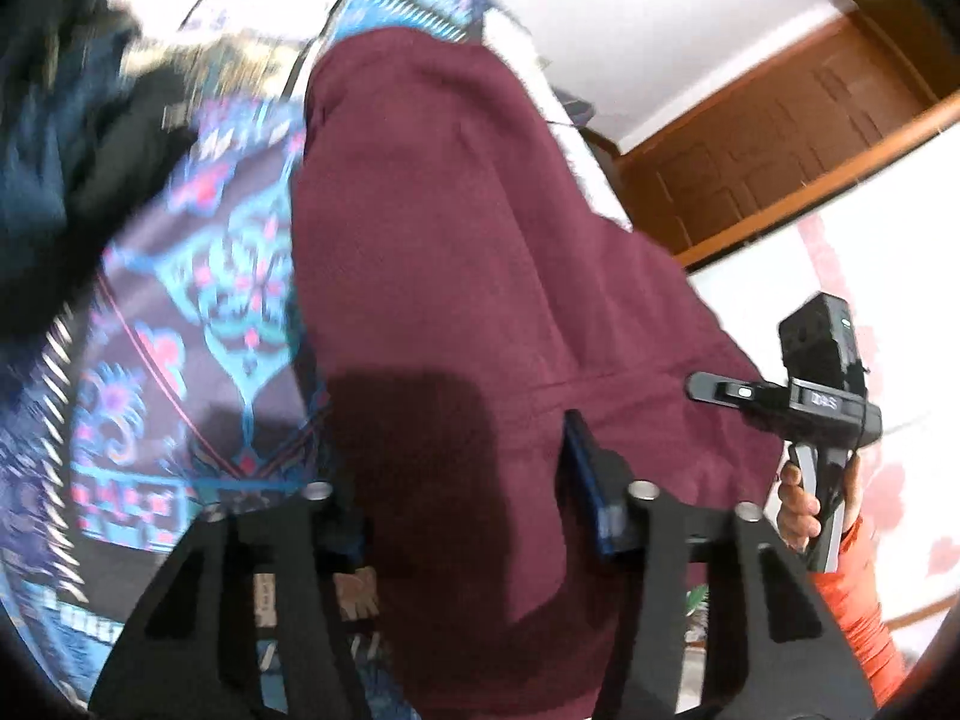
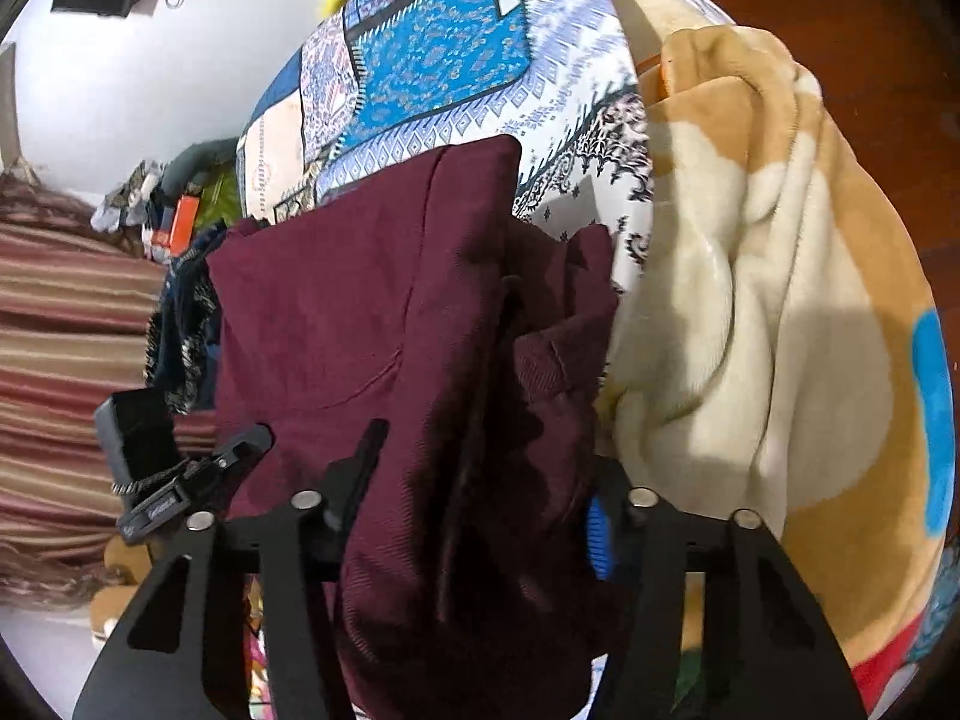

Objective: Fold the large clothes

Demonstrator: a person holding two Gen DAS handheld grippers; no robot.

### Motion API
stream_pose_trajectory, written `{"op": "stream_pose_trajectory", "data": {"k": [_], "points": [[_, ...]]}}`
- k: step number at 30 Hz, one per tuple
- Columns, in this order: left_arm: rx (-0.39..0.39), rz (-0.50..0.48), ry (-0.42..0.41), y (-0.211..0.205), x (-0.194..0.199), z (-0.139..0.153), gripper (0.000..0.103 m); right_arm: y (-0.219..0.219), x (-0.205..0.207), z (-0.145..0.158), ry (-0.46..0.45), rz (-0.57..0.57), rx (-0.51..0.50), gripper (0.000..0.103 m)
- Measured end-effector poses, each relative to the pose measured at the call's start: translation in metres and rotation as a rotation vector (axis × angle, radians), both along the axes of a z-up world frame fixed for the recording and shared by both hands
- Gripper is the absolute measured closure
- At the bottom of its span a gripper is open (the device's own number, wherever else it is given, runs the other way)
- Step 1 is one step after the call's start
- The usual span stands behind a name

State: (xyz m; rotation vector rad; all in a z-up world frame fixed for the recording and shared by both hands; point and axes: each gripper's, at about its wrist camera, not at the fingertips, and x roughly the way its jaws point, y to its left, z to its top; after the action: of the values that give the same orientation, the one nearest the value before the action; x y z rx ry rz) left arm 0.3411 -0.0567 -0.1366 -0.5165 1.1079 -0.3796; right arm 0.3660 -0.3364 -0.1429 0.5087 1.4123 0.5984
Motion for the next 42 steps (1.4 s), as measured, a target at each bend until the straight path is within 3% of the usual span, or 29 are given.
{"op": "stream_pose_trajectory", "data": {"k": [4,6,8,11,16,21,25,28,30,33,34,39,41,42], "points": [[0.023,-0.021,-0.085,0.003,-0.009,0.041,0.057,0.002,-0.006,0.017,0.007,-0.022,0.02,0.056],[0.019,-0.033,-0.1,0.007,-0.015,0.052,0.058,0.005,-0.008,0.021,0.007,-0.031,0.007,0.05],[0.026,-0.043,-0.095,0.003,-0.017,0.052,0.058,0.01,-0.014,0.024,-0.013,-0.04,-0.061,0.036],[0.054,-0.043,-0.048,0.003,-0.017,0.035,0.059,0.012,-0.027,0.021,-0.047,-0.039,-0.197,0.033],[-0.021,0.02,0.044,0.037,-0.001,-0.01,0.06,0.011,-0.039,0.019,-0.03,0.004,-0.119,0.033],[-0.016,0.056,0.068,0.056,0.021,-0.024,0.059,0.025,-0.03,0.013,-0.035,0.035,-0.148,0.029],[-0.016,0.06,0.107,0.061,0.022,-0.036,0.05,0.033,-0.017,-0.005,0.032,0.004,-0.081,0.026],[0.01,0.062,0.115,0.063,0.012,-0.045,0.038,0.044,-0.002,-0.025,0.072,-0.006,-0.025,0.011],[-0.018,0.057,0.12,0.062,0.004,-0.046,0.034,0.049,0.006,-0.034,0.077,-0.007,-0.015,0.003],[-0.033,0.052,0.121,0.057,-0.002,-0.046,0.03,0.066,0.015,-0.043,0.079,0.006,0.007,0.002],[-0.027,0.05,0.117,0.055,-0.002,-0.046,0.027,0.067,0.012,-0.04,0.072,0.016,0.005,0.003],[-0.034,0.042,0.133,0.045,0.001,-0.046,0.023,0.071,-0.001,-0.026,0.076,0.021,0.008,0.032],[-0.023,0.043,0.107,0.041,0.005,-0.038,0.028,0.067,-0.007,-0.016,0.051,0.024,0.008,0.05],[-0.001,0.046,0.085,0.038,0.006,-0.033,0.04,0.065,-0.009,-0.012,0.041,0.025,0.01,0.053]]}}
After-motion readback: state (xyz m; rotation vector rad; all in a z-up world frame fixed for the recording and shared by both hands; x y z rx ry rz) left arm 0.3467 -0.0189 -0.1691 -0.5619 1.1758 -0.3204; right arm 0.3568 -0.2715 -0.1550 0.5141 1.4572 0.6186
